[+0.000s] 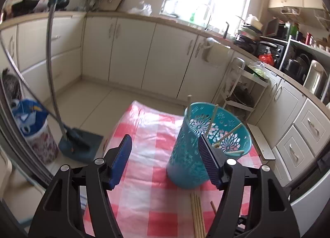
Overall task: Organize utensils
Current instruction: 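Lift the right tool's chopstick over the teal basket and open to drop it in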
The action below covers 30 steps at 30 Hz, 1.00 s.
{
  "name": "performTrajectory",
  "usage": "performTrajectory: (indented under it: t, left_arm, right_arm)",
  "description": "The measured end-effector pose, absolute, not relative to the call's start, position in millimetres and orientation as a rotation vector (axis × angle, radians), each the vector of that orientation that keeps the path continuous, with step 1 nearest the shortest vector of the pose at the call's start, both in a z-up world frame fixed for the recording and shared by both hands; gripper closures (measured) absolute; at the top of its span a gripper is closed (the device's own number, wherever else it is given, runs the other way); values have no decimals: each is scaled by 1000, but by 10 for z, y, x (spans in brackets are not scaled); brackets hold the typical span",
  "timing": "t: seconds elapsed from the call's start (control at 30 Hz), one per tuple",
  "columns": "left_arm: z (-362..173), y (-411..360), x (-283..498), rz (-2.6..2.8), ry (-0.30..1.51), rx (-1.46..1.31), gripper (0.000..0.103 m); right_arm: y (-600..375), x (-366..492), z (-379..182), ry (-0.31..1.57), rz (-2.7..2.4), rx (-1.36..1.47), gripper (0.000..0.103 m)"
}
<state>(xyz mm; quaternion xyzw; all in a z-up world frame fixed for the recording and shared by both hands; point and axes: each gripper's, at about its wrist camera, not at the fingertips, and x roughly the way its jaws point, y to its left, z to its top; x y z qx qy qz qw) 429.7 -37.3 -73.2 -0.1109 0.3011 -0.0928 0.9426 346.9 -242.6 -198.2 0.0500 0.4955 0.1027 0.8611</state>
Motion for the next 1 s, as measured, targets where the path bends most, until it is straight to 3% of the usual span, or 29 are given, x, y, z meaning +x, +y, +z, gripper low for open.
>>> performTrajectory:
  t: [0.2, 0.43, 0.63, 0.87, 1.0]
  left_arm:
    - [-722, -169, 4315, -178, 607, -242, 39]
    - [-623, -22, 4330, -172, 595, -295, 38]
    - [-595, 78, 4333, -160, 598, -334, 36]
    - [-571, 93, 4350, -161, 603, -340, 33]
    - [-581, 90, 4363, -155, 616, -342, 33]
  right_arm:
    - [-2679, 3349, -1597, 957, 274, 242, 98]
    - [-2926, 3316, -620, 674, 377, 465, 97]
    - [-2666, 3850, 92, 415, 346, 468, 97]
    - [-2459, 4409, 91, 218, 91, 389, 97]
    - [-2364, 4495, -204, 275, 66, 333, 97]
